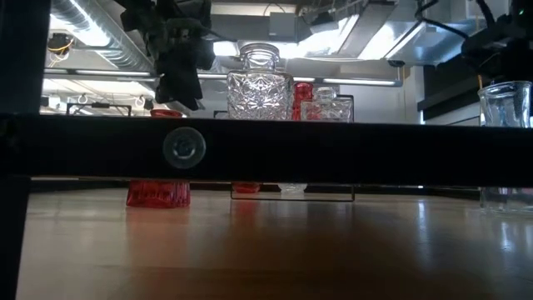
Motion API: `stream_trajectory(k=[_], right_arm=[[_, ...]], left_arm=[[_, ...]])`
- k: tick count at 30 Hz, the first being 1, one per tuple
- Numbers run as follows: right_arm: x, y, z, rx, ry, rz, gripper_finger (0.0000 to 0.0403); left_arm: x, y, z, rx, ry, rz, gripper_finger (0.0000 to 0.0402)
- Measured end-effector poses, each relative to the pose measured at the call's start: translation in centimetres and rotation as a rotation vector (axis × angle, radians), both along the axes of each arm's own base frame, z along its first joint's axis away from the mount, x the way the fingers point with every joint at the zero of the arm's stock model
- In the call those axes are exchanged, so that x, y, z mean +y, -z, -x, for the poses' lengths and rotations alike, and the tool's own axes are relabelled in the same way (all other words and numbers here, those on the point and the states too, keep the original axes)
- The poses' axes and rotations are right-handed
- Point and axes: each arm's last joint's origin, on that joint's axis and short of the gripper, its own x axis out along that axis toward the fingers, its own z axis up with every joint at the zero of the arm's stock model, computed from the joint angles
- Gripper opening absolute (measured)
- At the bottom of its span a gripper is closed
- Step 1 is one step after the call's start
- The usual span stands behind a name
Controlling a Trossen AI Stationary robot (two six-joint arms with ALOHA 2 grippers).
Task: Sort vases onto shelf
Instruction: Put the transparent vase on the shelf aligned with the other transparent vases
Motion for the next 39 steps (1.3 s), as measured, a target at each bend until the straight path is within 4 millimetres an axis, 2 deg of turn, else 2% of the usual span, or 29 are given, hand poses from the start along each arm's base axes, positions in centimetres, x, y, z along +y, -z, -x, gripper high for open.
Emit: stream_trajectory(k=[3, 7, 8, 18, 22, 25, 28, 33, 35, 39], right_arm=[[0.1, 0.6, -0.1, -0.002, -0.031, -0.011, 0.0089], [0.1, 0.6, -0.1, -0.007, -0.085, -0.006, 0.0018], [0.1, 0.4, -0.1, -0.013, -0.096, 0.003, 0.0011], [-1.5, -2.6, -1.6, -0.095, -0.085, 0.087, 0.0007], [-2.8, -4.6, -3.8, -0.104, -0.147, 0.124, 0.0004], [-3.8, -6.1, -6.0, -0.016, -0.241, 0.138, 0.0003], [-4.6, -7.5, -9.1, 0.039, -0.345, 0.144, 0.0003], [-4.8, -10.2, -13.9, -0.031, -0.475, 0.163, 0.0002], [-4.5, -10.7, -14.9, -0.025, -0.518, 0.137, 0.0001], [-3.8, -11.0, -15.7, -0.034, -0.557, 0.117, 0.0001]], left_arm=[[0.0, 0.0, 0.0, -0.001, 0.015, -0.01, 0.0135], [0.0, 0.0, 0.0, -0.002, 0.028, -0.019, 0.0135], [0.0, 0.0, 0.0, -0.003, 0.035, -0.024, 0.0135], [0.1, 0.0, 0.0, -0.007, 0.091, -0.075, 0.0135], [0.3, 0.0, 0.1, -0.008, 0.088, -0.079, 0.0135], [0.5, 0.0, 0.3, -0.009, 0.079, -0.076, 0.0135], [0.7, 0.1, 0.4, -0.002, 0.07, -0.071, 0.0135], [0.9, 0.1, 0.7, 0.016, 0.062, -0.06, 0.0135], [0.8, 0.2, 0.7, 0.021, 0.062, -0.057, 0.0135], [0.8, 0.2, 0.7, 0.021, 0.062, -0.056, 0.0135]])
